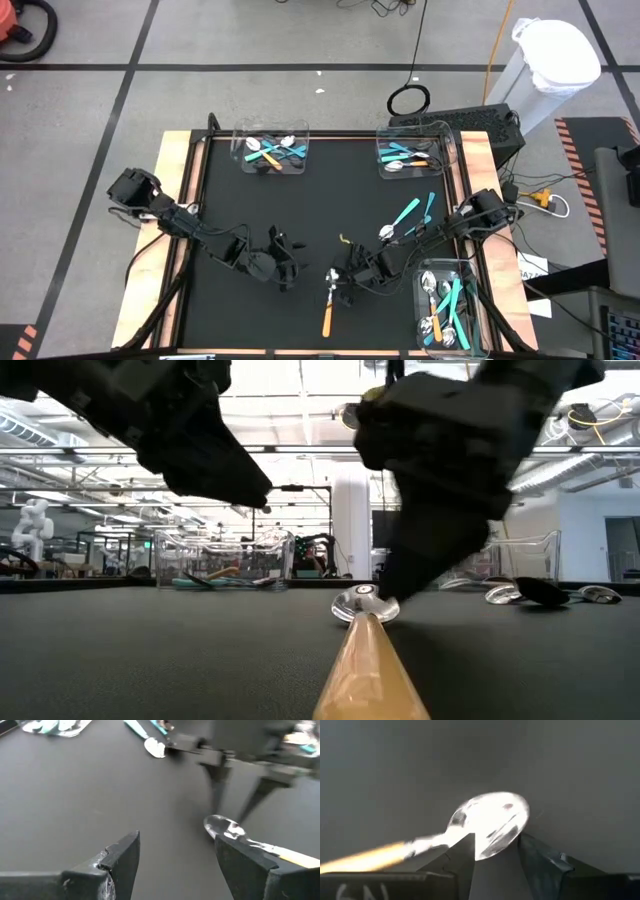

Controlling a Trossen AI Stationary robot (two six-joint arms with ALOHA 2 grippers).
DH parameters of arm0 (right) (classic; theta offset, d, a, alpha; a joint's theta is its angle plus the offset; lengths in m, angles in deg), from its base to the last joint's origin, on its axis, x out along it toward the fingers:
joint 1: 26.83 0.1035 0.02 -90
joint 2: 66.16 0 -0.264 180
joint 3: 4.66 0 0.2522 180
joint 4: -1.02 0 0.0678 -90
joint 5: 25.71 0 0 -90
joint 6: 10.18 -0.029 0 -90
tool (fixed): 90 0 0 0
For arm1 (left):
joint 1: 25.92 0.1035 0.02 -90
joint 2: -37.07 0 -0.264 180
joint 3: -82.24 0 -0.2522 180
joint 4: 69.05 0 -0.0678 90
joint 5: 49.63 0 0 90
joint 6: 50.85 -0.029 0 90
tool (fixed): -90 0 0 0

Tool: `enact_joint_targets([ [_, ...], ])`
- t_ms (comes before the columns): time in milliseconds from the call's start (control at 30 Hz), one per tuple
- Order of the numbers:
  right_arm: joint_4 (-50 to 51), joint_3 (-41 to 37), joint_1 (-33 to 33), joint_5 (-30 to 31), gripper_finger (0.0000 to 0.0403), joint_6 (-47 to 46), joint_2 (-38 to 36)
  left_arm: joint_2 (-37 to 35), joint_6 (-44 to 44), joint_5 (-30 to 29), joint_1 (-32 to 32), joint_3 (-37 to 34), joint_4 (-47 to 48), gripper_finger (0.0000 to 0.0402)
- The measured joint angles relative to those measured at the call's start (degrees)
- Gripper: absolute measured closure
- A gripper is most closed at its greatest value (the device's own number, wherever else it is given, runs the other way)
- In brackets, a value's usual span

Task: Sort silverware by color (type)
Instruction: Put the yellow spoon into the bottom transparent bin

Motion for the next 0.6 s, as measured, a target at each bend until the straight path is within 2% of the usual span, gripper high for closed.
enact_joint_targets([
  [200,-0.3,0.0,-2.0,1.1,0.0259,-0.5,-0.1,0.1,1.9,-0.4,-1.4,0.0,-0.2,0.0146],
  [400,-2.1,0.1,-2.8,-3.3,0.026,3.9,-0.1,2.9,1.5,-1.1,-1.4,0.0,-2.4,0.0146],
  [600,-2.2,0.1,-2.7,-4.6,0.0293,8.0,0.2,6.3,1.5,-1.7,-0.8,0.0,-5.1,0.0146],
])
